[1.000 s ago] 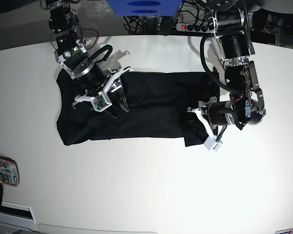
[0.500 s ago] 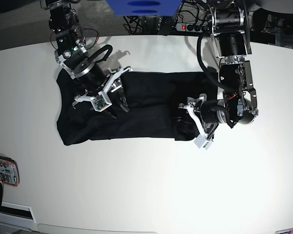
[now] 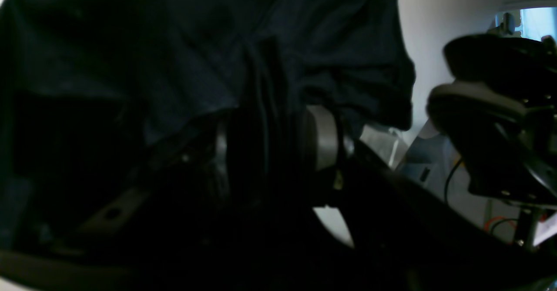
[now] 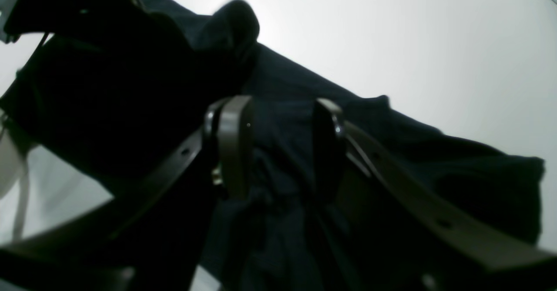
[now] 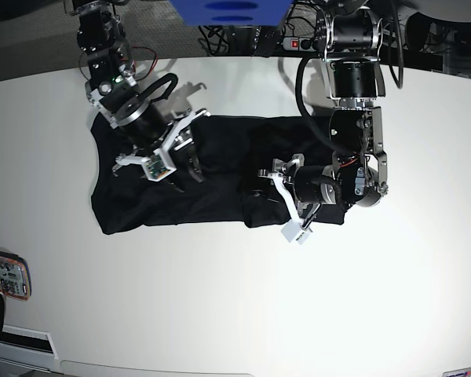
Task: Fold the T-shirt properly
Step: 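Lift the strip end with the left gripper and fold it toward the right gripper, then release the folded end and move both grippers apart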
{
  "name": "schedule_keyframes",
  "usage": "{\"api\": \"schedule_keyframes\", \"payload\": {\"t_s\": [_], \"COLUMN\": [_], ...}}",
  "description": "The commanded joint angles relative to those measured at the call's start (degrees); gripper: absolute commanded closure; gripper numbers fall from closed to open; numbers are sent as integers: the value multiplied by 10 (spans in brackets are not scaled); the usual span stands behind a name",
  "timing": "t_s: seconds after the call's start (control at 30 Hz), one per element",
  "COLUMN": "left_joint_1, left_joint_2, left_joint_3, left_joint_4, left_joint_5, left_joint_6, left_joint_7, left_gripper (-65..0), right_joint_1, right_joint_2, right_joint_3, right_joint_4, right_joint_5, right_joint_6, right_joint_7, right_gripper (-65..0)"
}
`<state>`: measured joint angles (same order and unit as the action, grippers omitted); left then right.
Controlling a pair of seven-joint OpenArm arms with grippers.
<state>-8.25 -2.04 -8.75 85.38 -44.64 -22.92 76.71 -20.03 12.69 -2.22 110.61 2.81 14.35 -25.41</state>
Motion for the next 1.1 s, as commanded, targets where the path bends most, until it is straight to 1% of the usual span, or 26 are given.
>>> {"api": "schedule_keyframes", "payload": {"t_s": [0.0, 0.1, 0.23, 0.33, 0.4, 0.43, 0.53, 0.6, 0.67, 0.7, 0.77, 0.8, 0.87, 1.0, 1.07], "left_joint_1": [-12, -12, -9, -11, -12, -11, -4, 12, 23, 29, 40, 47, 53, 56, 57], "left_joint_2": [1, 0, -1, -5, -20, -32, -68, -90, -107, -116, -133, -141, -158, -178, -184], "left_joint_3": [0, 0, 3, 15, 12, 16, 22, 21, 20, 20, 20, 19, 19, 19, 19], "left_joint_4": [8, 8, 8, 9, 27, 46, 124, 179, 221, 235, 260, 271, 277, 280, 286], "left_joint_5": [-12, -48, -125, -154, -155, -154, -151, -151, -151, -151, -151, -151, -151, -152, -152], "left_joint_6": [-2, -2, -1, -1, -1, 0, 2, 2, 2, 2, 2, 1, -2, -3, -3], "left_joint_7": [-4, -4, -4, -4, -7, -7, -6, -6, -6, -6, -7, -7, -7, -8, -8], "left_gripper": [-212, -212, -212, -212, -212, -212, -212, -214, -216, -217, -217, -218, -218, -219, -219], "right_joint_1": [4, 6, 14, 28, 34, 35, 61, 85, 101, 101, 90, 80, 75, 72, 72], "right_joint_2": [5, 5, 5, 5, 5, 5, 5, 5, 9, 19, 49, 66, 86, 90, 90], "right_joint_3": [16, 53, 104, 129, 151, 166, 200, 209, 213, 212, 208, 207, 207, 207, 207], "right_joint_4": [13, 13, 13, 13, 12, 12, 11, 10, 10, 10, 11, 10, 8, 10, 10], "right_joint_5": [4, 4, 4, 4, 5, 5, 5, 5, 4, 4, 4, 4, 5, 7, 7], "right_joint_6": [-4, -4, -4, -4, -4, -4, -4, -4, -2, -1, -1, -1, -1, -1, -1], "right_joint_7": [15, 15, 17, 15, 9, -5, -76, -111, -124, -124, -124, -125, -125, -123, -123], "right_gripper": [-221, -221, -220, -218, -220, -221, -222, -222, -222, -225, -254, -282, -348, -454, -467]}}
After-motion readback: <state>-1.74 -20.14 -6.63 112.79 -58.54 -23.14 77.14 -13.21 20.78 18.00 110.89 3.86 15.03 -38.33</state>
